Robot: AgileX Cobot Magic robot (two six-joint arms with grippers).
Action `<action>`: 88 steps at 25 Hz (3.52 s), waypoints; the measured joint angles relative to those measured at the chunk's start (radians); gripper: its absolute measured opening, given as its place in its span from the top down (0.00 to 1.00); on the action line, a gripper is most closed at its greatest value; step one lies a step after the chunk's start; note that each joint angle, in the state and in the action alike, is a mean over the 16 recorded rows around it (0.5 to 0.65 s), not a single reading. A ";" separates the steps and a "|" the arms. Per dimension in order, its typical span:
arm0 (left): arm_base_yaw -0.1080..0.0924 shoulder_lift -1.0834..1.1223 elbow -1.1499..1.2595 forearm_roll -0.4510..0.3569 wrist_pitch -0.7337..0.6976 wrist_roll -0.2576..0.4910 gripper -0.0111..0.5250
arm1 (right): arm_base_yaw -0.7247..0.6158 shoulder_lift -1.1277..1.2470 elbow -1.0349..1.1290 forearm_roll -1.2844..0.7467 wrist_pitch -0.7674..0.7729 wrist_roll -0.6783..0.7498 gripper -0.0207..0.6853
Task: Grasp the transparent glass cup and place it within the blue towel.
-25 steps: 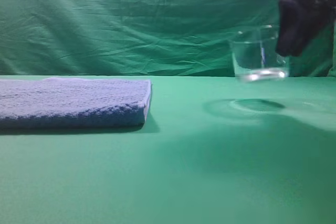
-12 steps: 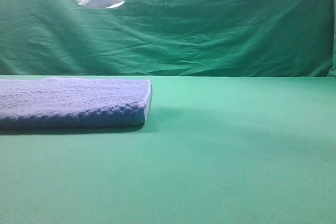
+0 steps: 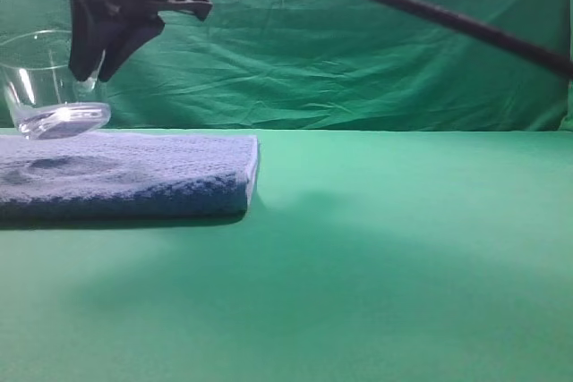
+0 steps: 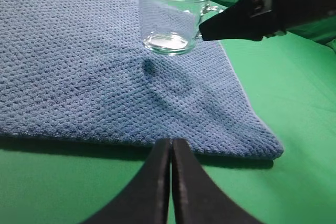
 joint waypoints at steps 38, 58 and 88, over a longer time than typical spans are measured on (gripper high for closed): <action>0.000 0.000 0.000 0.000 0.000 0.000 0.98 | -0.070 -0.332 -0.045 0.049 0.529 0.012 0.97; 0.000 0.000 0.000 0.000 0.000 0.000 0.98 | -0.135 -0.555 0.247 0.045 0.409 0.092 0.97; 0.000 0.000 0.000 0.000 0.000 0.000 0.98 | -0.587 -1.579 1.305 0.066 -0.161 0.031 0.90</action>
